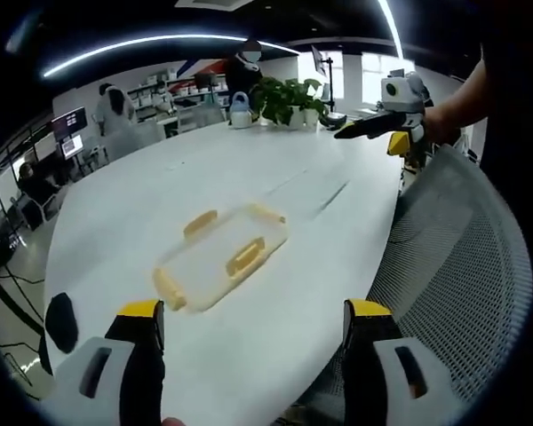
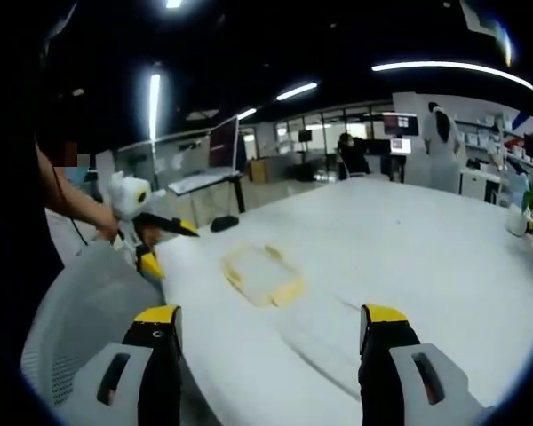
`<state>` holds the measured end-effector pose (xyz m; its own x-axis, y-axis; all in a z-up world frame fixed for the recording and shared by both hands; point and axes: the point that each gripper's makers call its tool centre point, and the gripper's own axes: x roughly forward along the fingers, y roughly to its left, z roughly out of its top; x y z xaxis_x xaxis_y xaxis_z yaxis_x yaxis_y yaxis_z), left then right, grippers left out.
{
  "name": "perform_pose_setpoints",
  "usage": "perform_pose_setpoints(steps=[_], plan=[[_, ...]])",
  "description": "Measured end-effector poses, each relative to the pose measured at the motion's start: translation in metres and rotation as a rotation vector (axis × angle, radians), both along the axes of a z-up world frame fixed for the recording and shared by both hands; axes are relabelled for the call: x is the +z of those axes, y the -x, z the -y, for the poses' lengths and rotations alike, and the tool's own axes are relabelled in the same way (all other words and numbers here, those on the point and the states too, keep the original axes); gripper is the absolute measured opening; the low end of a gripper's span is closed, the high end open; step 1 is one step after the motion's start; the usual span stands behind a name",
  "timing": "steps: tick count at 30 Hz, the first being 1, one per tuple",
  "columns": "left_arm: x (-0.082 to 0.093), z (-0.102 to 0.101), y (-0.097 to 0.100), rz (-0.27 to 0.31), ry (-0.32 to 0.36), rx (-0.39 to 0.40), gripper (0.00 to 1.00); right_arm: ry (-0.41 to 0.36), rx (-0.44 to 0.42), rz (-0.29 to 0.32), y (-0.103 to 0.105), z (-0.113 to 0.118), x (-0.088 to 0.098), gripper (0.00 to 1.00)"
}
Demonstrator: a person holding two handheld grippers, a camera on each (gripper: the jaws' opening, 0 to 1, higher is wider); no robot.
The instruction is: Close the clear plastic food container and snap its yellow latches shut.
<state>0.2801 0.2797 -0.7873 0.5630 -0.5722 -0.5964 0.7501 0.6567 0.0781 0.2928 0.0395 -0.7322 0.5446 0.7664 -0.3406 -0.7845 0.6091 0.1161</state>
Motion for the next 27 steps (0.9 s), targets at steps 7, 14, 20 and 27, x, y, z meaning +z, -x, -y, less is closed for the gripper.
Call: perform_pose_setpoints(steps=[7,14,20,27], plan=[[-0.001,-0.005,-0.007,-0.014,-0.008,-0.020,0.83,0.007,0.015,-0.004,-0.005,-0.007,-0.001,0.82],[-0.001,-0.009,-0.012,-0.008,-0.014,-0.039,0.82,0.043,0.029,0.004,-0.010,-0.011,-0.004,0.82],[-0.001,-0.009,-0.017,-0.020,-0.016,-0.050,0.82,0.032,0.025,-0.002,-0.013,-0.013,-0.002,0.82],[-0.005,-0.013,-0.022,-0.039,-0.022,-0.074,0.82,0.030,0.029,-0.013,-0.018,-0.017,-0.004,0.81]])
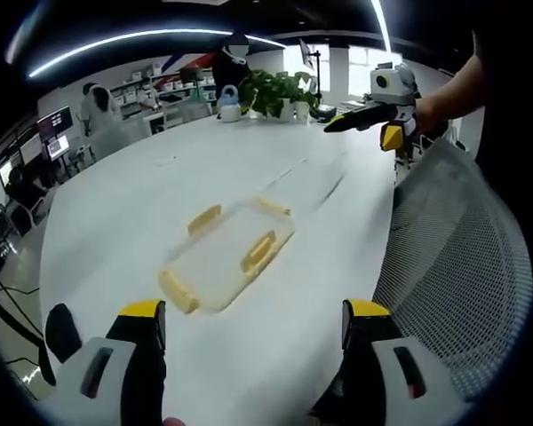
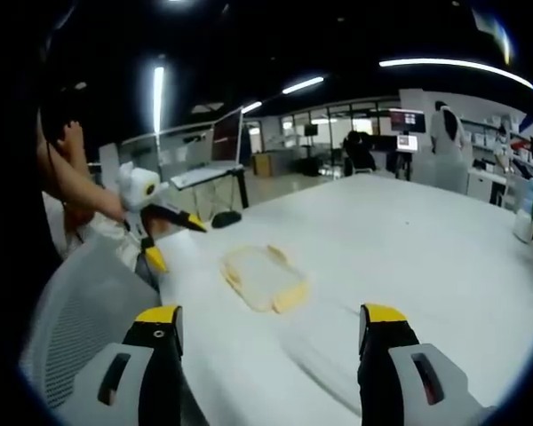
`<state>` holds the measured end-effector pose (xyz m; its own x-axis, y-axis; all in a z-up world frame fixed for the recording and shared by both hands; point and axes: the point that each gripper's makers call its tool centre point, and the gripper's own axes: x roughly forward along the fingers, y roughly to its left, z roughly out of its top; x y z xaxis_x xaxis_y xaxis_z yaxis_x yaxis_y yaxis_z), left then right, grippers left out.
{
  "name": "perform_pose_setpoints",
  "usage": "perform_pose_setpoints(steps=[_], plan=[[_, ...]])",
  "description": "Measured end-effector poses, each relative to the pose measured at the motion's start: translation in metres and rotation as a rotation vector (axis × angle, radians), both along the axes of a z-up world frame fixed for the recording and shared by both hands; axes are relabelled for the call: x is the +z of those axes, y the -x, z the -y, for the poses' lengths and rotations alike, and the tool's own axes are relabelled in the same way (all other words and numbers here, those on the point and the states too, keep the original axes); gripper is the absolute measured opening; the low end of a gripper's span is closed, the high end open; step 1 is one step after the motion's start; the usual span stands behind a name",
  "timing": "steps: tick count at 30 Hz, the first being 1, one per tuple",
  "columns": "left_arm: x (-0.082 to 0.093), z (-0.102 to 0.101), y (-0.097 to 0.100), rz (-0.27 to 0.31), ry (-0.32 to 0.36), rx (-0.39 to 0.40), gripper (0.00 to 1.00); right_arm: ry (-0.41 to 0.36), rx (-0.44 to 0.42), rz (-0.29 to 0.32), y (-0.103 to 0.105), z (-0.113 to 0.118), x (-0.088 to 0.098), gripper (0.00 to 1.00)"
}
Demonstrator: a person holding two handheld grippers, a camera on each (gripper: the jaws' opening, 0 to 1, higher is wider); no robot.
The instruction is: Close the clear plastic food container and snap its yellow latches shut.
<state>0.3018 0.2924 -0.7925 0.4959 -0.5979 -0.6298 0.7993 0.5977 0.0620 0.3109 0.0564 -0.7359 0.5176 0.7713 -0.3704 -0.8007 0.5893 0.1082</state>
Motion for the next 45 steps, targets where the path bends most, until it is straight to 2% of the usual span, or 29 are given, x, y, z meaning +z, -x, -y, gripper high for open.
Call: perform_pose_setpoints(steps=[11,13,16,20,26,36,45], plan=[[-0.003,-0.008,-0.013,-0.024,-0.022,-0.030,0.78,0.017,0.021,0.001,-0.008,-0.014,-0.001,0.81],[-0.002,-0.005,-0.011,-0.063,0.009,-0.032,0.74,0.014,0.022,-0.001,-0.009,-0.016,0.000,0.81],[-0.004,-0.008,-0.016,-0.054,-0.020,-0.035,0.76,0.016,0.022,0.001,-0.011,-0.017,0.000,0.81],[-0.001,-0.006,-0.020,-0.040,-0.013,-0.053,0.75,0.020,0.024,-0.001,-0.013,-0.019,-0.001,0.81],[-0.004,-0.009,-0.028,-0.044,-0.036,-0.067,0.75,0.036,0.041,-0.018,-0.017,-0.023,-0.005,0.80],[-0.007,-0.012,-0.034,-0.059,-0.048,-0.094,0.74,0.045,0.052,-0.011,-0.027,-0.033,-0.004,0.80],[-0.011,-0.017,-0.045,-0.064,-0.062,-0.116,0.73,0.146,0.130,-0.017,-0.022,-0.043,-0.021,0.79]])
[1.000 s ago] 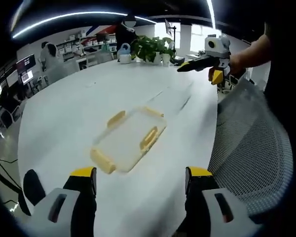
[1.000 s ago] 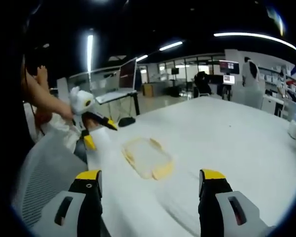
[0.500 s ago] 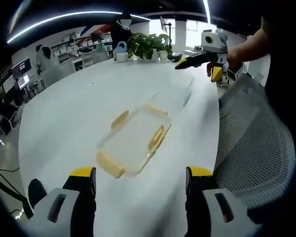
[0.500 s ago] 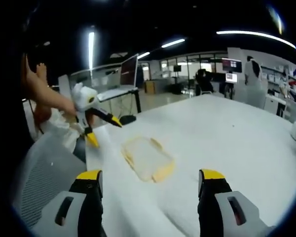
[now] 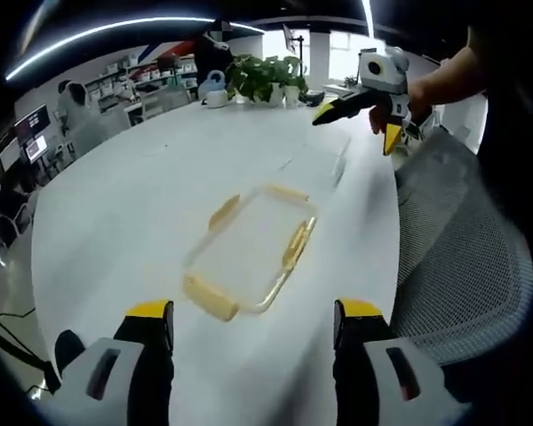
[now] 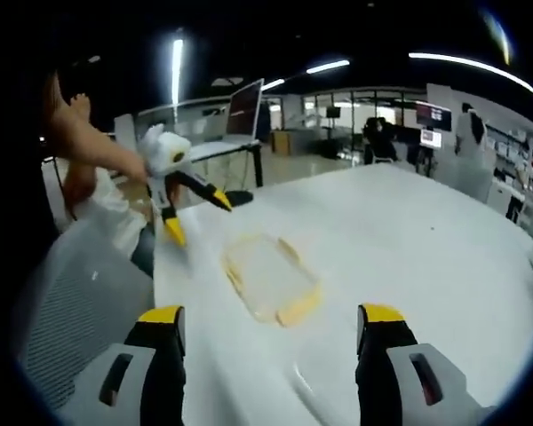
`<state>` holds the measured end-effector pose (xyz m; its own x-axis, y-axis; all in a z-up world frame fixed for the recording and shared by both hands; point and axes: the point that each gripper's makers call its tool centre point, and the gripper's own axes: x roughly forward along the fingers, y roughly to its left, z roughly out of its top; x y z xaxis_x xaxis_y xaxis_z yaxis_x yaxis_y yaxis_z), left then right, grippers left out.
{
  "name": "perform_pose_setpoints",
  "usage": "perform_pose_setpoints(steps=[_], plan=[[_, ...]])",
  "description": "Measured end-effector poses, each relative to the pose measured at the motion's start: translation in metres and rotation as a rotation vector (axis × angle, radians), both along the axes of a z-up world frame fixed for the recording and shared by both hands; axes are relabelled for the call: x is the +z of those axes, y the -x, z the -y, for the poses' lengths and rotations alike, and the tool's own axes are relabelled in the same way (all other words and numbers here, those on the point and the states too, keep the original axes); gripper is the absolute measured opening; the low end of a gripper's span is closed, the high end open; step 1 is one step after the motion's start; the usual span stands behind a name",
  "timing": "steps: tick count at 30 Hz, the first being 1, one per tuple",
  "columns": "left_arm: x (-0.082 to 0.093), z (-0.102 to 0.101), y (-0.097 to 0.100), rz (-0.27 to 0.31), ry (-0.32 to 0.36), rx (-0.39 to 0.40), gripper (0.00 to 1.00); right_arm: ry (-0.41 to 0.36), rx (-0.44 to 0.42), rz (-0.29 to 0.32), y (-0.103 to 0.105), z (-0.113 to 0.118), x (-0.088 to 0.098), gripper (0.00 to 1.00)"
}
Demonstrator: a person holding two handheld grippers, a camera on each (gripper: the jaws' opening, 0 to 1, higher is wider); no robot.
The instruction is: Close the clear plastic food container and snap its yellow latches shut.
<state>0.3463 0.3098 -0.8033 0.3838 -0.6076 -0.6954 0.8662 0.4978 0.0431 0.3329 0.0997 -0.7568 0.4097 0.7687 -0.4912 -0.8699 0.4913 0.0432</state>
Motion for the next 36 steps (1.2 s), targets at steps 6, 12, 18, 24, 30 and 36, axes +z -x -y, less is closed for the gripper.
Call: perform_pose_setpoints(steps=[6,12,18,24,30,36], plan=[[-0.005,0.001,-0.004,-0.012,-0.007,-0.025,0.73,0.007,0.012,-0.004,-0.003,-0.007,-0.002,0.78],[-0.009,0.000,-0.008,-0.021,-0.025,-0.050,0.73,0.060,0.057,-0.005,-0.006,-0.011,-0.008,0.78],[-0.015,-0.001,-0.013,-0.047,-0.052,-0.090,0.73,0.119,0.109,-0.007,-0.008,-0.016,-0.014,0.78],[-0.021,0.000,-0.012,-0.059,-0.079,-0.138,0.72,0.138,0.121,-0.012,-0.013,-0.020,-0.016,0.76],[-0.024,-0.002,-0.018,-0.065,-0.088,-0.155,0.71,0.156,0.134,-0.025,-0.014,-0.022,-0.021,0.74],[-0.026,-0.004,-0.024,-0.063,-0.109,-0.182,0.71,0.189,0.148,-0.028,-0.016,-0.023,-0.027,0.73]])
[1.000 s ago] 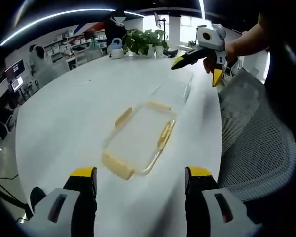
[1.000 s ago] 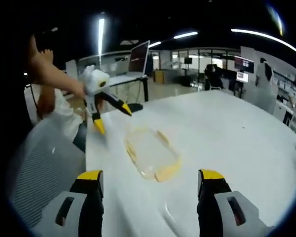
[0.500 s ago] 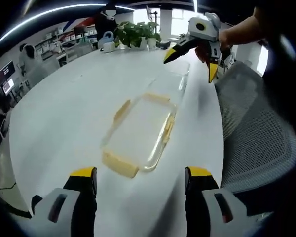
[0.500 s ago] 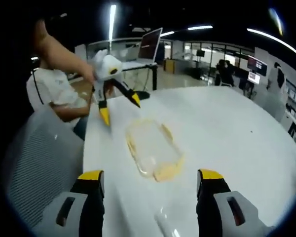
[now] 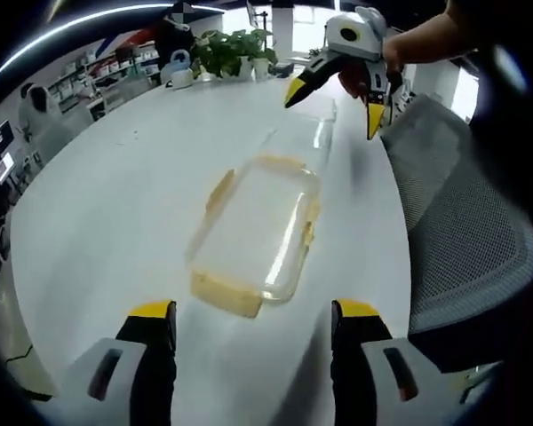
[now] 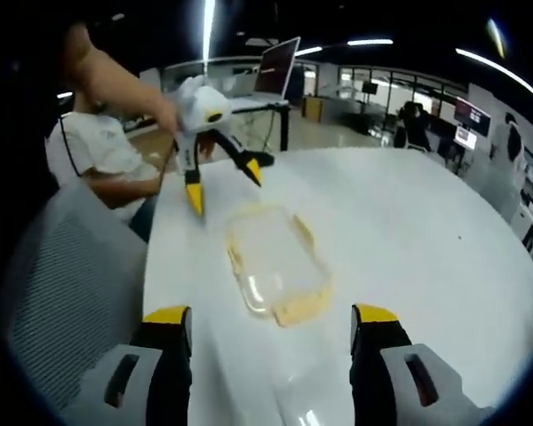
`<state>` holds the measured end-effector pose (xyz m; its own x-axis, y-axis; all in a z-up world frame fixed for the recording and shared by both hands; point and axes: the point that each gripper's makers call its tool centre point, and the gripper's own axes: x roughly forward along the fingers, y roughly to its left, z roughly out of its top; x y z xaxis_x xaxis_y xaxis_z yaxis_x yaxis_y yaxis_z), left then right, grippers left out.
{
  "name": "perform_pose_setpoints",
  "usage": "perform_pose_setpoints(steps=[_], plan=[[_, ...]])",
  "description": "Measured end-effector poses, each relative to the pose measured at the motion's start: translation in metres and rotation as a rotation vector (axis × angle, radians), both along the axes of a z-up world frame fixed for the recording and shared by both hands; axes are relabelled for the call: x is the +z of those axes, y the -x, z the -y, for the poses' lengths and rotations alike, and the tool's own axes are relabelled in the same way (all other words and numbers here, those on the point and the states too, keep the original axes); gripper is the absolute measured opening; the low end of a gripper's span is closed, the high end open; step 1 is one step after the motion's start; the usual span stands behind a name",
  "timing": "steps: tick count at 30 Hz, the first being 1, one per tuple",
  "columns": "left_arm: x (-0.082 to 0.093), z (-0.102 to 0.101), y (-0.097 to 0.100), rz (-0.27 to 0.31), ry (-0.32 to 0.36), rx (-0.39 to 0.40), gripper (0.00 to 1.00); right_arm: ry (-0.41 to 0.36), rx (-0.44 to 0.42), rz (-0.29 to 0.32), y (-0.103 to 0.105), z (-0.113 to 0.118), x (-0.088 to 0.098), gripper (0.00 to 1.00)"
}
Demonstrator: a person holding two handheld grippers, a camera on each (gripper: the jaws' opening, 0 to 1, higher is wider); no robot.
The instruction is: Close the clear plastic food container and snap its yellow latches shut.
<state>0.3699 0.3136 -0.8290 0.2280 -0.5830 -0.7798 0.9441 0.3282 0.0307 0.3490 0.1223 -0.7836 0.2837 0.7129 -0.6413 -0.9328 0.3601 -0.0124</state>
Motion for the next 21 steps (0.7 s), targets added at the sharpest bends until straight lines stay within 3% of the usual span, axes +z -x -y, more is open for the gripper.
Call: perform_pose_setpoints(steps=[6,21], plan=[[-0.003,-0.002,-0.005,0.000,-0.036,-0.042,0.62,0.033,0.017,-0.001,-0.005,0.000,-0.006,0.71],[-0.010,0.001,-0.010,0.006,-0.096,-0.126,0.67,0.103,0.081,-0.018,-0.012,-0.003,-0.017,0.67]])
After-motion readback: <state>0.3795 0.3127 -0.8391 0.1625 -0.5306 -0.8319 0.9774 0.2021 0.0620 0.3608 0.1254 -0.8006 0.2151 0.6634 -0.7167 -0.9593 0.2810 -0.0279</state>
